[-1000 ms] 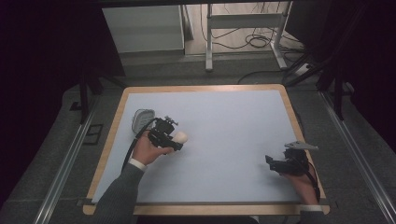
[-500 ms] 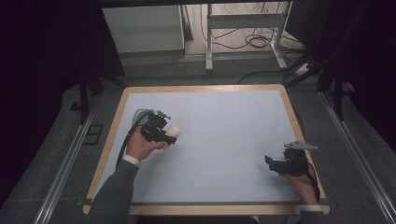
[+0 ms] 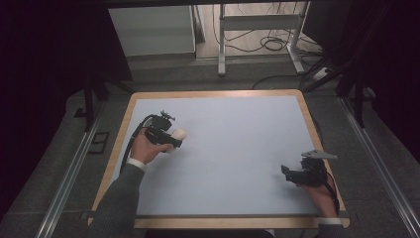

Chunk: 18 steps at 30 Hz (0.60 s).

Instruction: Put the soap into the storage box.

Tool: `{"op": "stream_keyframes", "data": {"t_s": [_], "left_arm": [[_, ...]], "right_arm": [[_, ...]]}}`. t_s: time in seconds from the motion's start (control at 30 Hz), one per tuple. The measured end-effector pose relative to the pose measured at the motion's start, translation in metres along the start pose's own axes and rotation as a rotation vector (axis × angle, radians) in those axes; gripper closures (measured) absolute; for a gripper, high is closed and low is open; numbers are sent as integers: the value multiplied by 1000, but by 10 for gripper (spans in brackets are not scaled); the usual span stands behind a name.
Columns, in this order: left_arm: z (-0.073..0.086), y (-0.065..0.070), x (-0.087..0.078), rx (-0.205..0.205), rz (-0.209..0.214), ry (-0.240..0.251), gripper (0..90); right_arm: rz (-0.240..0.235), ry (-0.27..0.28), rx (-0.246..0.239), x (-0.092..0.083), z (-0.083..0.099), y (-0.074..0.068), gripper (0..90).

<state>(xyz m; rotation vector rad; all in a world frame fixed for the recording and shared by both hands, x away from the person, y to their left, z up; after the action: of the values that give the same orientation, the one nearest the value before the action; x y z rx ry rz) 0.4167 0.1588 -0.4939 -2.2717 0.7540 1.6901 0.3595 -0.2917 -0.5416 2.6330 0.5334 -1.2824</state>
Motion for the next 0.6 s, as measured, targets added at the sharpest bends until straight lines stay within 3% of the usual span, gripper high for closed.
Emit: {"op": "stream_keyframes", "data": {"t_s": [0.6], "left_arm": [[-4,-32,-6,-92,-4,15,495]], "right_arm": [[-2,0,-3,1,0,-1,115]]}}
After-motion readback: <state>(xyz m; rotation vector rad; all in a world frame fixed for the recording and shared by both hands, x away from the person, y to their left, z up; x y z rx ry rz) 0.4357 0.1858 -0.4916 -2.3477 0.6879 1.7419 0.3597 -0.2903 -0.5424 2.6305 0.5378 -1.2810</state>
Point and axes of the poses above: each handheld gripper's, and its own axes: x roughly forward along the jaws, z roughly out of its underside, y roughly to its right, the point moved 5 cm from there along x, roughly forward along the jaws, and after that the axes turned 10 degrees about -y, right-handed, at the moved point
